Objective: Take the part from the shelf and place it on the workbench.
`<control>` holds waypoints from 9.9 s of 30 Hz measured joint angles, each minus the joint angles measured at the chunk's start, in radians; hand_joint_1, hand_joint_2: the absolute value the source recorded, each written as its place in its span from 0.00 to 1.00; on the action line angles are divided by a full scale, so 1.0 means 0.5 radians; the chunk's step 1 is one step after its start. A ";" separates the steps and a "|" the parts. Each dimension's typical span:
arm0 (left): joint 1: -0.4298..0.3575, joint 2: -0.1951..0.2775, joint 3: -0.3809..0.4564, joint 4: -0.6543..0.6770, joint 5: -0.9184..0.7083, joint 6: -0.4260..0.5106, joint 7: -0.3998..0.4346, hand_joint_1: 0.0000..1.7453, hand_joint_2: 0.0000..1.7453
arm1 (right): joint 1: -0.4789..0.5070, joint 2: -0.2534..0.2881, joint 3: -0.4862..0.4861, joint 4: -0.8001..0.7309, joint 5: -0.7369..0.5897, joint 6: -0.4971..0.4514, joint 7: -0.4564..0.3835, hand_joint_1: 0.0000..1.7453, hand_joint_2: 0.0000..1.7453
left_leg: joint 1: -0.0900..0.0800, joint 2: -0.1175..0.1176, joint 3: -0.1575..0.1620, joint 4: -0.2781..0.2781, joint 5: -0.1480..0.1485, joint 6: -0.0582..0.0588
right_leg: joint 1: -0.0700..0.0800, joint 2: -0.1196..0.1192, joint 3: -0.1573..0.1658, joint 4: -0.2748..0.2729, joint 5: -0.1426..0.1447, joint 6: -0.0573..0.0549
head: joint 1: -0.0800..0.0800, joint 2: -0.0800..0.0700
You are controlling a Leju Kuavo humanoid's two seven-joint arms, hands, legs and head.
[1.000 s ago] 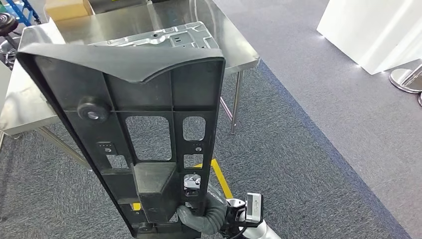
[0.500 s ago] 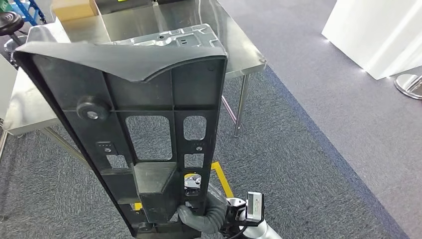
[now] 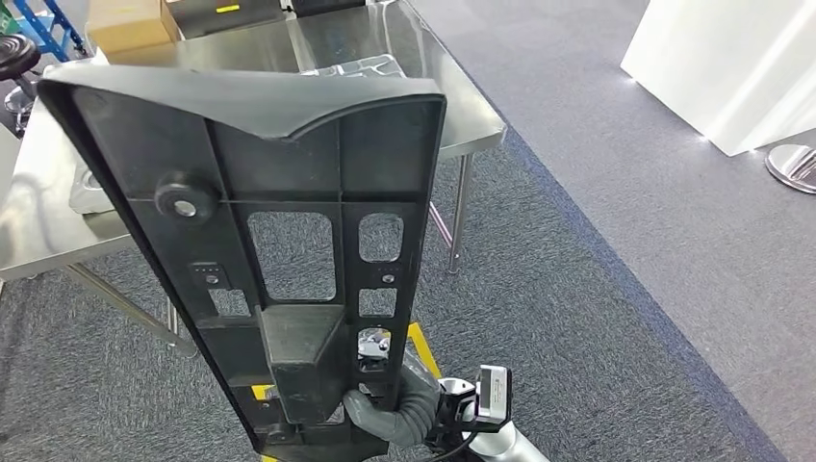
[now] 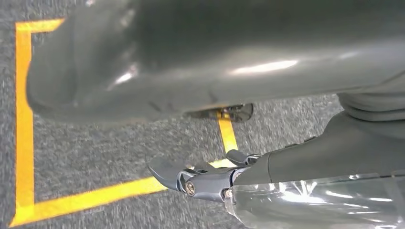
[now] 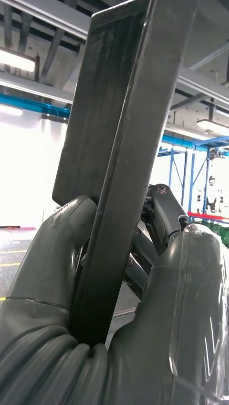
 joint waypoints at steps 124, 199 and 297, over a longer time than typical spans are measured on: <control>0.020 -0.015 0.007 -0.001 0.001 -0.006 -0.019 0.00 0.00 | -0.072 -0.033 -0.100 -0.117 0.261 -0.176 -0.036 1.00 1.00 | -0.010 -0.003 -0.015 -0.027 0.033 -0.001 | -0.020 0.013 0.037 0.007 -0.037 0.015 | 0.000 0.000; 0.016 -0.015 0.117 -0.001 0.000 -0.032 -0.163 0.00 1.00 | -1.467 0.191 0.196 2.348 3.099 -1.724 1.020 0.00 0.00 | 0.003 -0.001 0.027 -0.068 0.010 0.036 | -0.037 0.010 -0.225 0.160 0.097 0.065 | 0.000 0.000; 0.100 -0.023 0.261 -0.001 0.001 -0.114 -0.068 0.00 0.00 | 0.380 0.095 -3.429 2.434 2.759 -1.781 0.716 0.00 0.00 | -0.013 0.015 0.031 -0.003 -0.061 -0.006 | -0.040 -0.003 0.039 -0.013 0.000 0.014 | -0.001 0.000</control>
